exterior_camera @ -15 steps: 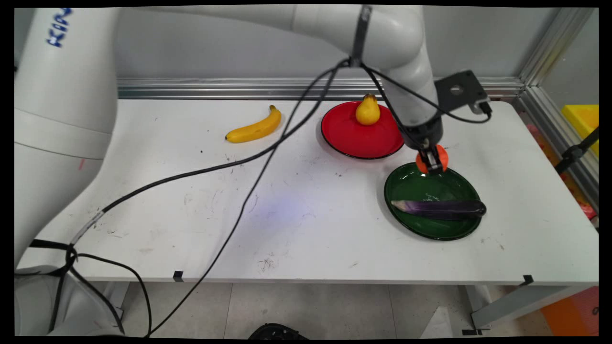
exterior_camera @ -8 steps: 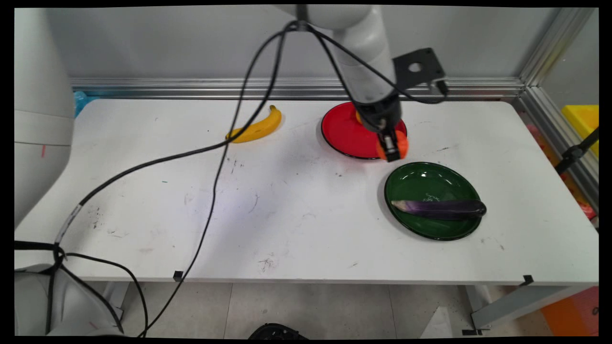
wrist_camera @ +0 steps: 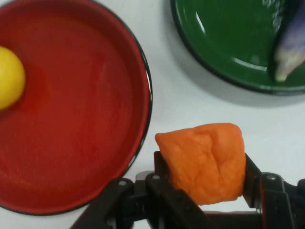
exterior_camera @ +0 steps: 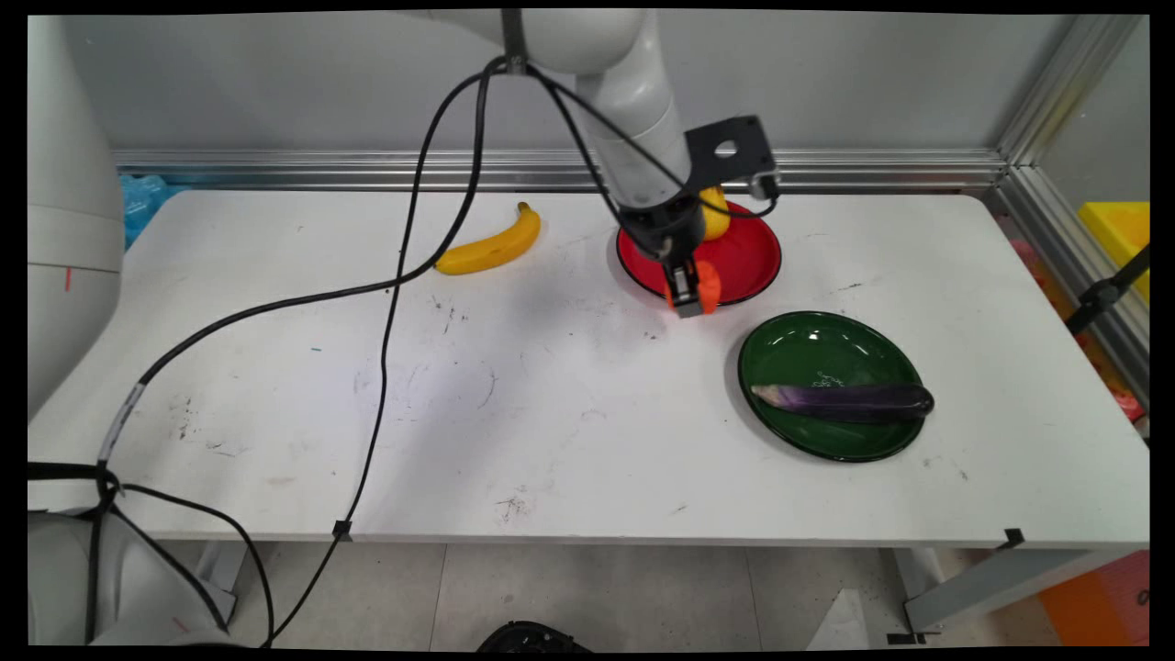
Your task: Place the picked object on the table
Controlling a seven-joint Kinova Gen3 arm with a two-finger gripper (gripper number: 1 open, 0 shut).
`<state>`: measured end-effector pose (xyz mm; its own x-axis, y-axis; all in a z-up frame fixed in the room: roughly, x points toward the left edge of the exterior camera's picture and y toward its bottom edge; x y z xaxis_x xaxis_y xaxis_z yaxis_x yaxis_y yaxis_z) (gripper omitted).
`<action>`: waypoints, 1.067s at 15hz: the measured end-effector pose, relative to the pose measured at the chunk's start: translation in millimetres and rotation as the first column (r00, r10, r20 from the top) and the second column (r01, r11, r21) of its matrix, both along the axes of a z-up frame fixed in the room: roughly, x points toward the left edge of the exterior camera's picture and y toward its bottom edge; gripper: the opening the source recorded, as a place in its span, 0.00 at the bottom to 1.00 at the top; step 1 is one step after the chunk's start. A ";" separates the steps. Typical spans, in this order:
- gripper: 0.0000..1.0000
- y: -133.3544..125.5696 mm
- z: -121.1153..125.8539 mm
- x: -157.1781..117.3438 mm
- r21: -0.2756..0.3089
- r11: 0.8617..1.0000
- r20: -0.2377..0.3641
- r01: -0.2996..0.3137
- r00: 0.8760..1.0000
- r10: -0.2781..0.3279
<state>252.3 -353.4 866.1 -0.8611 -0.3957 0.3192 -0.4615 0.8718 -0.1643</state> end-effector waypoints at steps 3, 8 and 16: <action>0.00 -0.1 -20.3 8.0 0.023 1.000 0.009 0.005 1.000 -0.005; 0.00 -2.5 -57.6 14.3 0.056 0.998 0.012 -0.007 1.000 0.006; 1.00 -7.4 -75.6 15.6 0.051 0.999 -0.014 0.011 1.000 -0.011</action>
